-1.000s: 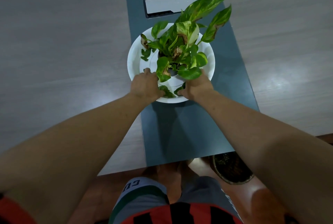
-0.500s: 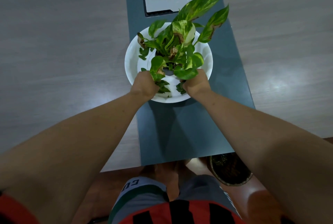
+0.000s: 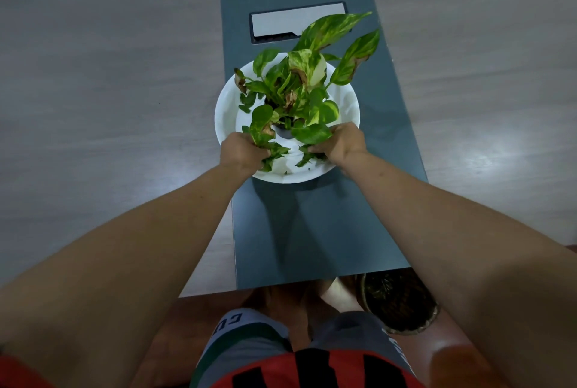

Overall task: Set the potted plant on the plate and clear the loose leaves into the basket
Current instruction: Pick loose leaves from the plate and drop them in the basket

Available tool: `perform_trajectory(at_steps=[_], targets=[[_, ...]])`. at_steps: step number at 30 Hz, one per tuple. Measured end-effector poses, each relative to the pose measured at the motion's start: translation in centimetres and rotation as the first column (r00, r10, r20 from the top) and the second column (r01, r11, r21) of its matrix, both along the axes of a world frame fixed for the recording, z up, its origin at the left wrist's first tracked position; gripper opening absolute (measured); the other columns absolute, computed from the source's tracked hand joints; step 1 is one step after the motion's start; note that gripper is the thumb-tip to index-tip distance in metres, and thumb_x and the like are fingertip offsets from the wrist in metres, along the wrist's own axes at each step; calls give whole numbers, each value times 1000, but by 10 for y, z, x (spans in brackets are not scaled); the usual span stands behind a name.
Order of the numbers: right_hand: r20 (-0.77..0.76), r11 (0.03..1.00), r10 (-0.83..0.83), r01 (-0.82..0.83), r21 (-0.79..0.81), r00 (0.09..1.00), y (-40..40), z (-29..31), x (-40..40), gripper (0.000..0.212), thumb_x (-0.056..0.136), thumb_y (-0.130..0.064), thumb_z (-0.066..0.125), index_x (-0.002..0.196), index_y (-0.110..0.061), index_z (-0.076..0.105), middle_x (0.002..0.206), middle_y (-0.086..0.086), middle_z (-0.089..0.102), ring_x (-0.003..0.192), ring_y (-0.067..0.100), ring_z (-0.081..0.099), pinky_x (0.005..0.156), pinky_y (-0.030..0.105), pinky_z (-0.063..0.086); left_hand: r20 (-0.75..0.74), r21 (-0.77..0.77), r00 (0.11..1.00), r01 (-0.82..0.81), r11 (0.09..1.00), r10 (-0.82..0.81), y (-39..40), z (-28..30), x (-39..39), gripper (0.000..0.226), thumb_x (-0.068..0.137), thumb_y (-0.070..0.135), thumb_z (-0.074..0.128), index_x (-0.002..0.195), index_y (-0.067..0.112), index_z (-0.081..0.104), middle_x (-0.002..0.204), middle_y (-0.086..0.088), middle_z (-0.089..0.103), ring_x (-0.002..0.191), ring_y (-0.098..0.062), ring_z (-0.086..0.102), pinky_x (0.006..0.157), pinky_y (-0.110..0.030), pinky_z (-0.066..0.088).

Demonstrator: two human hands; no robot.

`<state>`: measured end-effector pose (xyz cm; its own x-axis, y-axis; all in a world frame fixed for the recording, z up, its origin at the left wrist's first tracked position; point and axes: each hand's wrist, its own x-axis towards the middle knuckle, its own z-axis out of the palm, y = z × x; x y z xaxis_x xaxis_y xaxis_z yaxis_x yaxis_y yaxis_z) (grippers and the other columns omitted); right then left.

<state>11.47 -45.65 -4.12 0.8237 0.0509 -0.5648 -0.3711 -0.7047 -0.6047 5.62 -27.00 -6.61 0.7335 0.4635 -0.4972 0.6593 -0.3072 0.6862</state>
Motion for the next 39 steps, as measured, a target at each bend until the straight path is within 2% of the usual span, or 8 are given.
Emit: perform_trajectory(at_steps=[6,11,15,21,24,27,29,39], targets=[[-108,937,-247,266,225,963,-8,4,-8,22,62,-2,88,79,-9,77,83,6,75,91,26,72,85,31,58,-3,-210,986,-163,964,166,-11,4,-4,22,75,2,79,71,18,63,90,-8,71,86,-32,71,85,-47,59],[-140,890,-339,366,274,930,-18,7,-12,32,62,1,87,45,-19,69,68,-1,72,90,25,73,88,37,59,-29,-405,972,-224,886,232,-23,9,-1,26,87,-1,69,112,-2,65,125,-16,67,95,-27,70,90,-34,57],[-154,816,-439,465,344,885,-38,3,-23,27,61,4,85,49,-17,73,76,8,76,86,31,74,84,40,61,-19,-493,985,-156,856,169,-32,8,3,41,91,-5,58,132,-5,53,133,-21,60,104,-26,66,57,-17,59],[-175,688,-570,583,432,803,-67,16,-58,21,71,7,79,67,-11,71,72,10,71,65,21,67,74,29,60,-34,-574,996,-82,815,77,-68,15,-9,33,90,-8,59,122,-10,59,89,-10,67,89,-26,69,84,-31,60],[-172,583,-681,670,460,711,-88,20,-81,22,73,8,77,68,-11,67,51,-1,66,43,6,63,50,15,51,-32,-648,998,-58,760,49,-96,21,-13,33,89,-12,58,122,-13,57,85,-8,65,75,-17,64,72,-27,61],[-159,489,-777,742,458,610,-112,24,-106,22,73,5,78,69,-14,68,63,2,65,53,8,63,44,10,48,-16,-647,997,50,761,-78,-127,26,-18,32,89,-13,58,121,-14,58,82,-8,64,73,-16,63,72,-26,61],[-164,414,-825,777,474,540,-131,23,-123,21,72,6,78,70,-12,69,70,7,65,63,16,63,49,12,51,-17,-649,988,107,754,-155,-149,28,-23,31,91,-12,56,121,-13,57,80,-7,63,71,-16,62,81,-27,55],[-189,59,-971,908,414,149,-259,3,-245,13,74,0,80,80,-10,75,83,7,71,81,18,67,66,19,52,-22,-627,840,411,662,-543,-302,21,-69,10,89,-11,60,89,-1,60,84,-12,63,70,-17,62,46,-16,56]])
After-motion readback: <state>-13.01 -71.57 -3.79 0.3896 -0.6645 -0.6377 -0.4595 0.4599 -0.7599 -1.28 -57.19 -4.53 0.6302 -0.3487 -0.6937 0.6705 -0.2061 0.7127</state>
